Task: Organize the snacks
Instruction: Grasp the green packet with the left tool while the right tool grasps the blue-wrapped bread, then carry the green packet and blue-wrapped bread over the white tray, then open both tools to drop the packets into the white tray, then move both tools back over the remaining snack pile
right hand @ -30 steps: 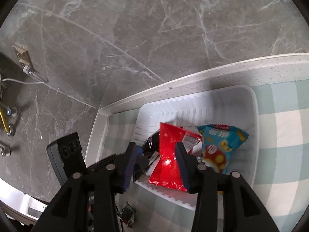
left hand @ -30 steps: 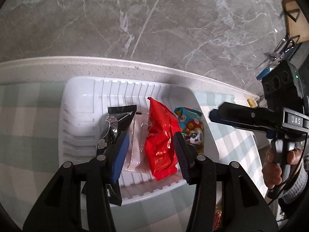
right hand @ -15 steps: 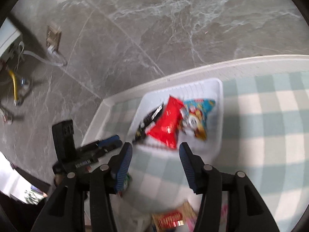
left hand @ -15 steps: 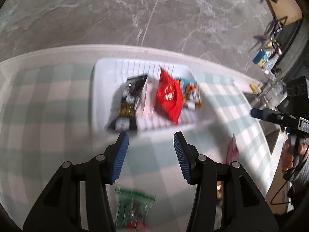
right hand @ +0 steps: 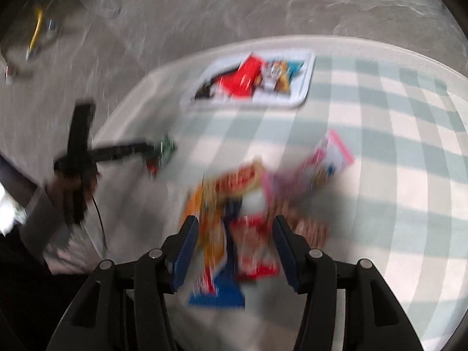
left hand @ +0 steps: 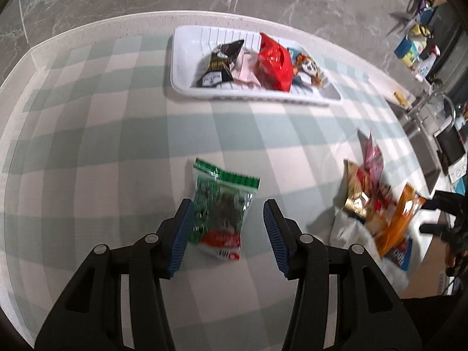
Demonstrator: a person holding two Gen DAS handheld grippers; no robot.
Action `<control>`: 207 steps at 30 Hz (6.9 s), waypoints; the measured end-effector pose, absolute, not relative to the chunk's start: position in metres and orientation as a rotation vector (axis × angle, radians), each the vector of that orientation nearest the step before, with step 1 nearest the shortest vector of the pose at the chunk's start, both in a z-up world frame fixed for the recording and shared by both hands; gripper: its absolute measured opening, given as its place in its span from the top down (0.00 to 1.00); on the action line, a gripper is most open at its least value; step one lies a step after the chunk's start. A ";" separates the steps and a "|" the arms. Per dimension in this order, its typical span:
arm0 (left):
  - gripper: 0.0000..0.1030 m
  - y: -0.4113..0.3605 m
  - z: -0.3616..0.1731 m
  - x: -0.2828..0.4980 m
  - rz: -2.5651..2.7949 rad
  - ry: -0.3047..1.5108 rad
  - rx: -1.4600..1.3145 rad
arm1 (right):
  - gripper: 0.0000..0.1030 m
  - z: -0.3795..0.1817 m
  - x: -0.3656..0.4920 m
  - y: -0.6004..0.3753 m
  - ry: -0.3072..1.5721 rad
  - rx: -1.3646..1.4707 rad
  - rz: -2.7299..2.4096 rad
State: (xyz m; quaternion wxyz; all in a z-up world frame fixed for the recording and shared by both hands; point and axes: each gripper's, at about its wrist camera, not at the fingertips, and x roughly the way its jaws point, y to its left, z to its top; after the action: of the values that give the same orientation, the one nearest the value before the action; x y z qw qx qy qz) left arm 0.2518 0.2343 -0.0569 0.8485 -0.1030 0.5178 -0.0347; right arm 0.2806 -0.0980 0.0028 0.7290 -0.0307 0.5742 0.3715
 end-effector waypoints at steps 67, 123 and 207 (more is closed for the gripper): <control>0.76 0.252 -0.049 0.287 -0.268 1.007 -0.447 | 0.71 -0.019 0.291 -0.104 1.271 0.279 0.826; 0.76 0.311 -0.056 0.507 -0.225 1.000 -0.305 | 0.70 -0.057 0.545 0.015 1.289 0.285 0.700; 0.50 0.084 -0.073 0.220 -0.283 1.295 -0.229 | 0.48 -0.036 0.254 -0.113 1.180 -0.191 0.692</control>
State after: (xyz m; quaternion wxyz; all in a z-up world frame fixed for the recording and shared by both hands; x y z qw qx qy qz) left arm 0.2201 0.0835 -0.0731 0.7823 -0.1061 0.5997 -0.1311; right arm 0.2539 -0.1127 -0.0356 0.7709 -0.0879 0.5442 0.3191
